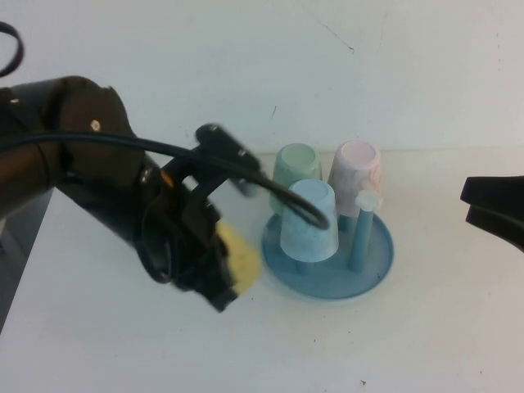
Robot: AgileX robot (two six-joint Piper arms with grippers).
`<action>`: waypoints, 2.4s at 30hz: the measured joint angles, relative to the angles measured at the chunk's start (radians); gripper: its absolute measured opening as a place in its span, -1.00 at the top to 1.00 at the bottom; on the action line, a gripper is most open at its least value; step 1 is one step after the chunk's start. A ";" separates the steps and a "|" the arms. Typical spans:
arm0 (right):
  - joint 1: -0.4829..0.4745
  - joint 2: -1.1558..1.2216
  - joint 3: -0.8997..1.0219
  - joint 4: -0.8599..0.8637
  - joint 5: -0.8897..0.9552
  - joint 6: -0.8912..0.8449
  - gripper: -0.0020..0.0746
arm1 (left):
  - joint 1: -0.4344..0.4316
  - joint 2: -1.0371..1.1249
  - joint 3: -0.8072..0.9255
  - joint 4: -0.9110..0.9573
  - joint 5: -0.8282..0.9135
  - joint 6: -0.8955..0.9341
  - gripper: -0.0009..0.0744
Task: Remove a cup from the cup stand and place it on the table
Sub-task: Place the cup on the table
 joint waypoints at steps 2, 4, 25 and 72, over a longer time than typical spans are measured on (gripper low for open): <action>0.000 0.000 0.000 0.000 0.000 -0.015 -0.86 | 0.000 0.024 -0.006 0.177 0.068 -0.139 0.94; 0.000 0.000 0.000 0.000 0.000 -0.019 -0.86 | 0.000 0.058 -0.010 0.277 0.103 -0.207 0.94; 0.000 0.000 0.000 -0.002 0.000 -0.041 -0.86 | 0.000 0.412 -0.192 0.386 0.175 -0.251 0.93; 0.000 0.000 0.000 -0.037 0.000 -0.063 0.94 | -0.008 -0.496 0.457 -0.182 -0.243 -0.036 0.98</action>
